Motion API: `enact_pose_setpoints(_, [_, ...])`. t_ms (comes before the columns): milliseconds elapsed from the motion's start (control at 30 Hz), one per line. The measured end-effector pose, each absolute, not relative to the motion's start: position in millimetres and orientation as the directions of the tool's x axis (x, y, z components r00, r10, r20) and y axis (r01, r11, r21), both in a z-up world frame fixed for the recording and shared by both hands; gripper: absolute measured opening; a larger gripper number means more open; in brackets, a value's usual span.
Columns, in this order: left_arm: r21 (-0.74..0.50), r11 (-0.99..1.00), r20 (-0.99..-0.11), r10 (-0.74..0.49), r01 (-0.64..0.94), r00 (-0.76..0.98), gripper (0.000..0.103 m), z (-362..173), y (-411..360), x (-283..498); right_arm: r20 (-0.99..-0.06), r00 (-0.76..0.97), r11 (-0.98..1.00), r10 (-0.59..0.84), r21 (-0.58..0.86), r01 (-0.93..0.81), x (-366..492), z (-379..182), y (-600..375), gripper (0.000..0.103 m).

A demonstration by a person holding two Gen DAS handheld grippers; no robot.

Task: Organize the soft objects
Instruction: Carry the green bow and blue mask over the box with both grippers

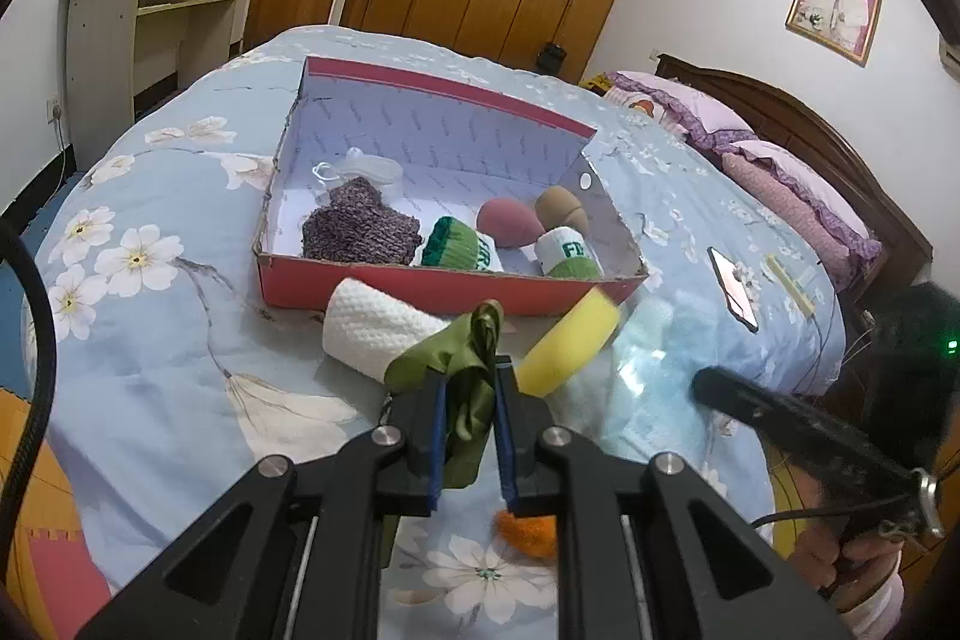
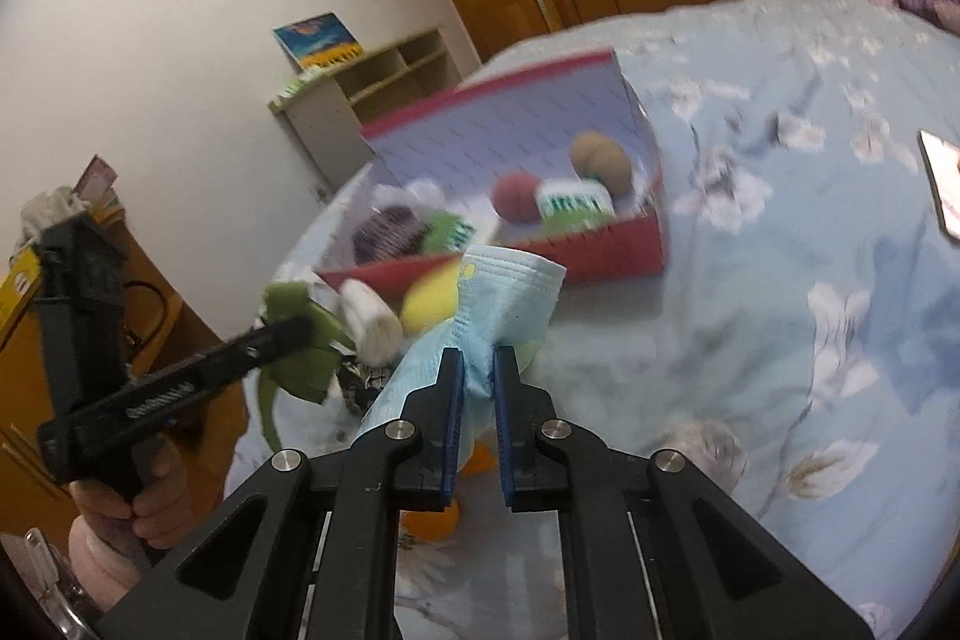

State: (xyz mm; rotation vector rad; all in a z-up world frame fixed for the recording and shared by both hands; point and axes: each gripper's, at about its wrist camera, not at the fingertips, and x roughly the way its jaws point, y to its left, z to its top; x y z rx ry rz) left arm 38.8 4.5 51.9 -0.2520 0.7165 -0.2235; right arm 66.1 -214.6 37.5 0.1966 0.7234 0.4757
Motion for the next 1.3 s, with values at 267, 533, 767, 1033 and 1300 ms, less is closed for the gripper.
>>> enact_pose_setpoints(267, [-0.301,0.945,-0.593,-0.29,0.127,0.751,0.014,63,6,32,-0.549,0.674,0.87,0.494,0.308,-0.386,57,57,-208,0.011])
enact_pose_setpoints(533, [-0.286,0.949,-0.558,-0.276,0.131,0.782,0.014,84,7,30,-0.522,0.694,0.867,0.497,0.269,-0.419,56,76,-201,0.011])
enact_pose_setpoints(767, [-0.262,0.954,-0.524,-0.264,0.142,0.809,0.014,104,8,31,-0.496,0.714,0.868,0.494,0.233,-0.439,60,93,-193,0.011])
enact_pose_setpoints(1033, [-0.234,0.962,-0.503,-0.246,0.143,0.828,0.014,123,10,37,-0.478,0.727,0.868,0.493,0.214,-0.448,67,104,-188,0.011])
enact_pose_setpoints(1300, [-0.208,0.968,-0.51,-0.232,0.143,0.828,0.014,132,6,59,-0.466,0.741,0.873,0.483,0.195,-0.447,85,113,-186,0.011])
